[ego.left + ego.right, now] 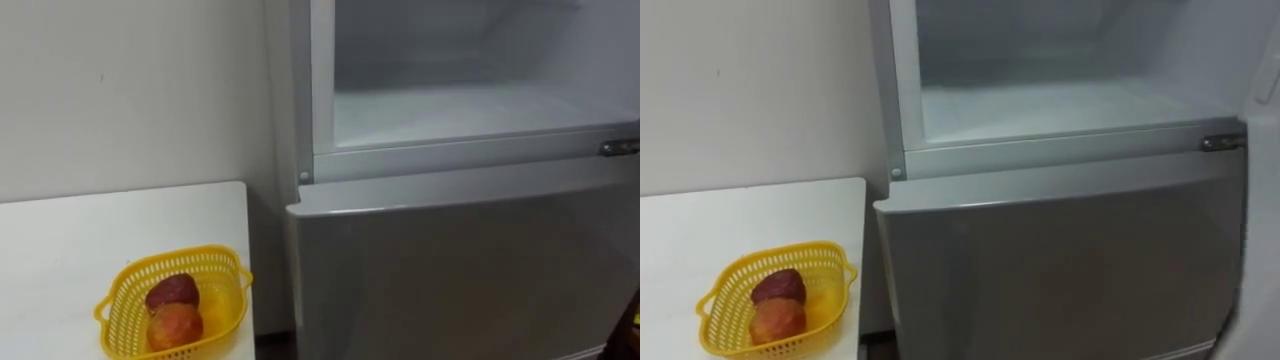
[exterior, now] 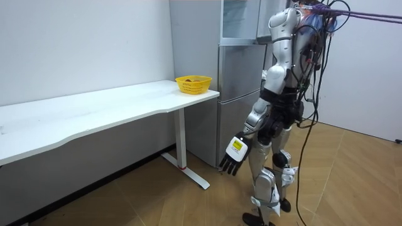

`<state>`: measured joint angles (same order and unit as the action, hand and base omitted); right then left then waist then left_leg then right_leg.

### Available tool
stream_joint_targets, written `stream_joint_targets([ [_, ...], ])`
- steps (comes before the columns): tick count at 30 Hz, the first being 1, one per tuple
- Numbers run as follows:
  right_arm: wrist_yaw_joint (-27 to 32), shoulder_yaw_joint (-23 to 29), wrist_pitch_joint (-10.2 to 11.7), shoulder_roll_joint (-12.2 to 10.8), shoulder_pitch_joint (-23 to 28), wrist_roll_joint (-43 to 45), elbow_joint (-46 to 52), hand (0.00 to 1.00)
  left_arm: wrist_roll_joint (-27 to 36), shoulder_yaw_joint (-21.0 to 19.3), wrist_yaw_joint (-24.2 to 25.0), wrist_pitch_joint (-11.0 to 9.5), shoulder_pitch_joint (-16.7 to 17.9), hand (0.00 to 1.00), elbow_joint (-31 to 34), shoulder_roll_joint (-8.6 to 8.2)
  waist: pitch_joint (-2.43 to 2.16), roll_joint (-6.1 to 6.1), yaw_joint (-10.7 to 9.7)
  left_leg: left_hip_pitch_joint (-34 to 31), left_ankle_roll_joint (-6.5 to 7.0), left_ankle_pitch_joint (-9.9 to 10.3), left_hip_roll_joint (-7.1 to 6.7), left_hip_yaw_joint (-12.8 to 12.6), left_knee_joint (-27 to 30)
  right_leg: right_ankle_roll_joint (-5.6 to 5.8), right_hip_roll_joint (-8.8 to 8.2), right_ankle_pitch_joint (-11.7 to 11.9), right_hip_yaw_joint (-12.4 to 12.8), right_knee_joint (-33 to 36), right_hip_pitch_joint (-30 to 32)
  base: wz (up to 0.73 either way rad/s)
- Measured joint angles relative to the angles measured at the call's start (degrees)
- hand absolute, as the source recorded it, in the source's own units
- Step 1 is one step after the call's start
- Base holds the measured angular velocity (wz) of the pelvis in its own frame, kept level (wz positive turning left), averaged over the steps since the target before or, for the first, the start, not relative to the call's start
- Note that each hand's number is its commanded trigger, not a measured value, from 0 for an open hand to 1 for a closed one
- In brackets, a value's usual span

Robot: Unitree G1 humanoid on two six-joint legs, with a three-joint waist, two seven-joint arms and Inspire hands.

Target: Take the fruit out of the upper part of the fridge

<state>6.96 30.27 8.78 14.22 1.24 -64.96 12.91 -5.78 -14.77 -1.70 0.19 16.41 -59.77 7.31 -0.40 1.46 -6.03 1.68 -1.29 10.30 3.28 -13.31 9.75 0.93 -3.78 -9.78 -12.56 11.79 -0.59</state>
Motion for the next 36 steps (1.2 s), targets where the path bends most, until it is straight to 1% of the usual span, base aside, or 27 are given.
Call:
stream_joint_targets([
  [1,-0.26,-1.41,-0.10,0.04,0.00,1.17,0.00,0.00,0.02,0.56,0.00,0.00,0.01,0.00,0.01,-0.07,0.00,0.10,0.38,0.09,0.00,0.00,0.00,-0.02,0.01,0.00,-0.02,0.00,-0.06,-0.02,-0.10,0.00],
  [2,-0.25,-1.95,0.04,0.01,0.00,2.34,-0.01,0.00,0.03,0.74,-0.01,0.00,0.02,0.00,0.00,-0.09,0.01,0.16,0.54,0.14,0.00,0.00,0.00,-0.01,0.02,0.00,-0.03,0.00,-0.08,-0.02,-0.11,0.00],
  [6,-0.29,-3.76,-0.85,0.21,0.00,8.46,0.01,0.00,-0.02,1.66,-0.48,0.03,0.24,0.00,0.02,0.10,0.05,0.72,1.60,0.30,0.00,0.00,0.01,0.06,0.13,0.01,-0.10,-0.01,-0.25,-0.17,-0.43,0.01],
  [9,-0.72,-5.34,-1.36,0.23,0.00,10.67,-0.01,0.00,0.02,1.76,-0.69,0.18,0.40,0.00,0.01,0.26,0.10,1.16,1.76,-0.10,0.01,0.00,-0.03,0.92,0.52,0.01,-0.19,-0.02,-0.82,-0.40,-0.43,0.09],
  [11,-1.01,-6.03,-1.47,0.23,0.00,10.96,-0.02,0.00,0.08,1.81,-0.94,0.20,0.42,0.00,0.01,0.33,0.20,1.41,1.80,-0.20,0.01,0.01,-0.02,1.24,0.64,0.00,-0.21,-0.01,-1.45,-0.64,-0.44,0.13],
  [14,-2.04,-7.00,-2.02,0.24,-0.01,10.96,-0.05,0.00,0.02,2.36,-1.28,0.21,0.57,0.00,0.02,0.33,0.14,1.63,2.12,-0.61,0.00,0.01,0.00,1.88,0.77,-0.11,-0.16,0.08,-2.20,-1.08,-0.49,0.12],
  [16,-2.80,-7.13,-2.22,0.24,-0.06,10.93,-0.04,0.00,0.01,2.59,-1.49,0.21,0.79,0.00,0.02,0.35,-0.03,1.43,2.37,-1.11,0.00,0.01,-0.03,2.42,1.05,-0.10,-0.17,0.14,-2.81,-1.09,-0.49,0.13],
  [17,-2.80,-7.09,-1.93,0.19,0.01,10.94,-0.03,0.00,0.00,2.59,-1.50,0.22,0.87,0.00,0.01,0.28,-0.15,1.22,2.54,-1.13,-0.01,0.00,-0.03,2.42,1.04,-0.10,-0.17,0.14,-2.83,-1.09,-0.48,0.00],
  [18,-2.88,-7.07,-1.88,0.17,0.16,10.82,-0.03,0.00,-0.02,2.59,-1.52,0.29,1.33,0.00,-0.01,0.13,-0.14,1.25,2.49,-1.13,-0.01,0.00,-0.03,2.40,1.04,-0.10,-0.18,0.16,-2.73,-1.03,-0.57,-0.07],
  [22,-2.93,-7.06,-2.00,0.20,0.12,11.07,-0.03,0.00,-0.04,2.58,-1.55,0.38,1.18,0.00,0.00,0.19,-0.17,1.20,2.56,-1.23,0.00,0.00,-0.05,2.38,1.04,-0.12,-0.20,0.19,-2.71,-1.07,-0.64,-0.01],
  [25,-2.88,-7.03,-2.11,0.25,0.12,10.97,-0.04,0.00,0.00,2.61,-1.49,0.68,1.20,0.00,0.01,0.25,-0.13,1.27,2.56,-1.16,-0.01,0.00,-0.04,2.47,1.08,-0.12,-0.26,0.19,-3.16,-1.14,-0.92,0.04],
  [28,-2.73,-7.04,-2.27,0.25,0.13,10.94,-0.04,0.00,0.04,2.68,-1.45,0.77,1.22,0.00,0.01,0.30,0.12,1.66,2.50,-0.87,-0.01,0.00,-0.03,2.51,1.14,-0.11,-0.27,0.18,-3.36,-1.31,-1.33,0.05],
  [29,-2.72,-7.04,-2.34,0.25,0.13,10.94,-0.03,0.00,0.04,2.69,-1.44,0.77,1.21,0.00,0.01,0.33,0.14,1.68,2.50,-0.81,-0.01,0.00,-0.03,2.52,1.14,-0.11,-0.26,0.18,-3.39,-1.33,-1.34,0.00],
  [33,-2.64,-7.04,-2.47,0.25,0.13,11.24,-0.03,0.00,-0.04,2.65,-1.42,0.77,1.17,0.00,0.06,0.39,0.09,1.58,2.48,-0.55,-0.02,0.02,-0.01,2.54,1.01,-0.09,-0.19,0.24,-3.43,-1.98,-1.46,0.00],
  [36,-2.54,-7.04,-2.56,0.25,0.13,11.64,-0.04,0.00,-0.03,2.60,-1.42,0.79,1.18,0.00,0.05,0.40,0.02,1.52,2.02,-0.61,-0.02,0.02,-0.03,2.53,0.96,-0.04,-0.17,0.31,-3.43,-1.90,-1.57,0.00],
])
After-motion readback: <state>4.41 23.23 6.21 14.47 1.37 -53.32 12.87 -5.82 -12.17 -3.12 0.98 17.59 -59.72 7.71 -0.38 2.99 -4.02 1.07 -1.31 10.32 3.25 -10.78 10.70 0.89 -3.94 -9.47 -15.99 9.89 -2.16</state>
